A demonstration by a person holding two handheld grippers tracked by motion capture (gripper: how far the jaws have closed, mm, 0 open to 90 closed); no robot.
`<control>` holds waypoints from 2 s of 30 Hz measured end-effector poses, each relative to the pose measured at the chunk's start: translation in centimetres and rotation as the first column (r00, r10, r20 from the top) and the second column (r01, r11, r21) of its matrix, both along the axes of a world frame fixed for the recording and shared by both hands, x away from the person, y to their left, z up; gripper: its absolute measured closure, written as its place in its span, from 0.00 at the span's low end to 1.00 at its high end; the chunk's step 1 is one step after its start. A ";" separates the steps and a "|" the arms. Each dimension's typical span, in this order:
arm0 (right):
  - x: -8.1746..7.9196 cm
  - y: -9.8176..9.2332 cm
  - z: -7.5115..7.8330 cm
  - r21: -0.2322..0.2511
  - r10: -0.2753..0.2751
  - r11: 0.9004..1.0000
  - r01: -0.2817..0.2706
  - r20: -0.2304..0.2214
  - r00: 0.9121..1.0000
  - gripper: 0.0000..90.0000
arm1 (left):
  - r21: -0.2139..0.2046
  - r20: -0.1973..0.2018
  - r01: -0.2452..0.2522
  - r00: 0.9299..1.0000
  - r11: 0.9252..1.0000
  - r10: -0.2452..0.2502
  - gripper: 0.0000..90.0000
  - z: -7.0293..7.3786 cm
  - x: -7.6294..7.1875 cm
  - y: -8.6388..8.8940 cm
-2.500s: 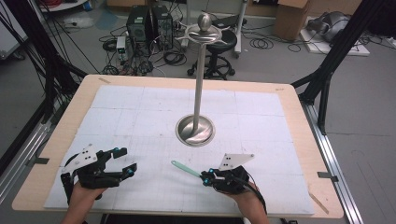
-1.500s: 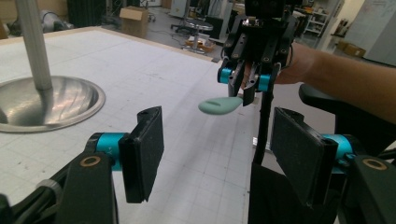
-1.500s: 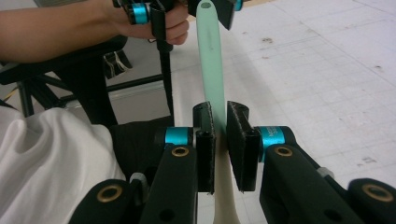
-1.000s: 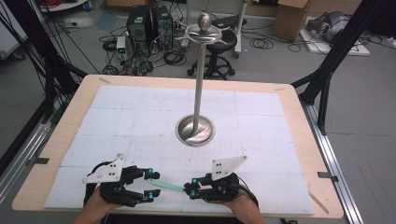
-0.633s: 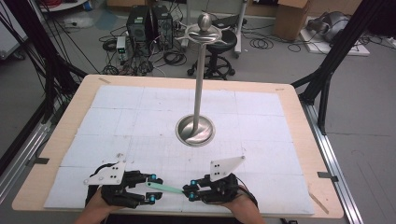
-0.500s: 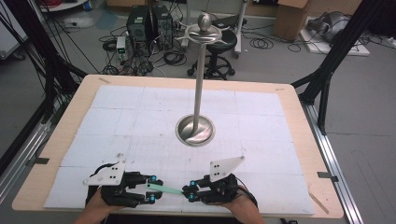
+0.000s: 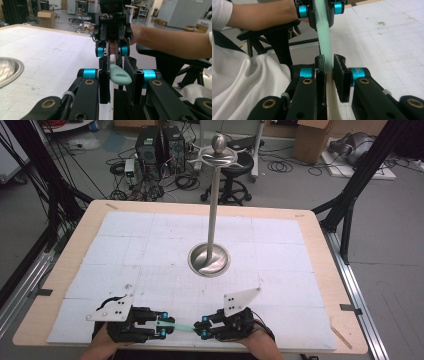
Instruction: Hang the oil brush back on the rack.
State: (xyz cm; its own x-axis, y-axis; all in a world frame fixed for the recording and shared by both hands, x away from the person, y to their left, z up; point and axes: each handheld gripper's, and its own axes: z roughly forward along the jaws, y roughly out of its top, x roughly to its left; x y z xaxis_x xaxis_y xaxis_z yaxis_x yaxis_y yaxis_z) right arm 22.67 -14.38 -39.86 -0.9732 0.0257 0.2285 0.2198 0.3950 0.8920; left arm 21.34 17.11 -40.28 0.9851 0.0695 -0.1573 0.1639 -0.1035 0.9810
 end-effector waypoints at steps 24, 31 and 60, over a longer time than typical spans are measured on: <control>-1.2 0.0 1.6 -0.043 -0.287 0.951 0.305 0.236 0.928 0.50 | 0.082 -0.093 -0.184 0.977 0.980 0.191 0.84 3.0 0.8 -0.6; -1.5 0.6 1.7 -0.059 -0.266 0.955 0.291 0.266 0.927 0.56 | 0.115 -0.073 -0.171 0.981 0.979 0.180 0.84 4.6 1.2 -1.9; -1.6 1.2 1.7 -0.076 -0.222 0.964 0.255 0.300 0.928 0.91 | 0.029 -0.128 -0.172 0.976 0.985 0.175 0.66 5.2 2.2 -3.2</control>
